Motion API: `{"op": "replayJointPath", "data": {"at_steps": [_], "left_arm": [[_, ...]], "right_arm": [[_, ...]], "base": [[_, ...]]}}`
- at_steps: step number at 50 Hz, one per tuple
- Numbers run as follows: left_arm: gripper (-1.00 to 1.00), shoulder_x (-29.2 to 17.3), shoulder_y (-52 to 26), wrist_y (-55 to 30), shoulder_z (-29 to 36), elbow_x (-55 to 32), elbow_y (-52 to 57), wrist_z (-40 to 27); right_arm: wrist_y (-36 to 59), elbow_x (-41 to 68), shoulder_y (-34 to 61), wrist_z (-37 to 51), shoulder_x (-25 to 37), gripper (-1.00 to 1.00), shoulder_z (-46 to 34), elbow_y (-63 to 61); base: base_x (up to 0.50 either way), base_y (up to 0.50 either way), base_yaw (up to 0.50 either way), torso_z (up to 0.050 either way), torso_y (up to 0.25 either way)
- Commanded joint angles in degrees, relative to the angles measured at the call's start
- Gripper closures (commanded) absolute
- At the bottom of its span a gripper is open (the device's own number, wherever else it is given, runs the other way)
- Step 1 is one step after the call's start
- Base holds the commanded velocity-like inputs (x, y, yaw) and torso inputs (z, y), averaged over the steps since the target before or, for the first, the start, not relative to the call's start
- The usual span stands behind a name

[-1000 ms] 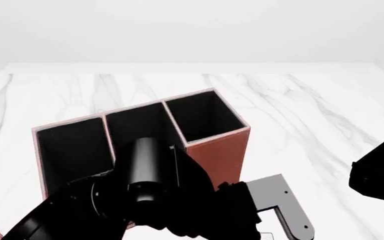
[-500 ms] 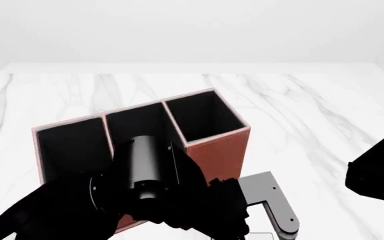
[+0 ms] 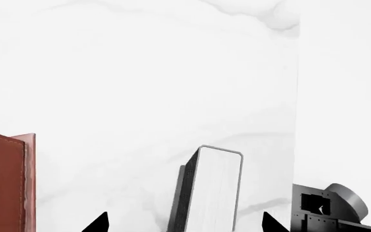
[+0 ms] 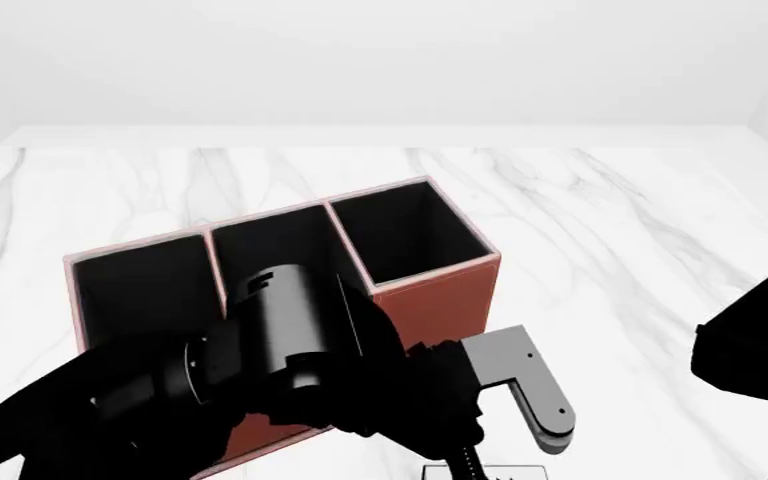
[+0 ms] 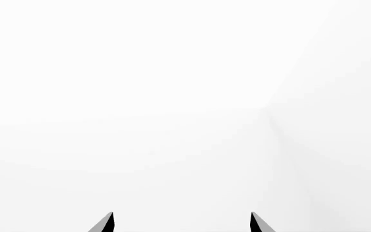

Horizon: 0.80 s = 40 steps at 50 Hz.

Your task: Pick up the book and place it in the back compartment of the caddy.

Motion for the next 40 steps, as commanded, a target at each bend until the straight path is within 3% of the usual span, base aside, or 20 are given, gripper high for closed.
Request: {"op": "replayJointPath", "data": {"at_steps": [1, 40], "left_arm": [[-1.0, 0.97, -0.6, 1.86, -0.36, 1.09, -1.71, 2.87], [-1.0, 1.69, 1.51, 6.77, 3.88, 3.46, -3.97, 5.04]], "right_arm": [[0.05, -0.88, -0.13, -0.98, -0.89, -1.0, 0.96, 0.04], [-0.5, -0.89, -0.32, -0.71, -0.51, -1.0, 0.37, 0.52]], "base": [[0.0, 0.0, 0.0, 0.0, 0.0], [0.0, 0.0, 0.0, 0.0, 0.0]]}}
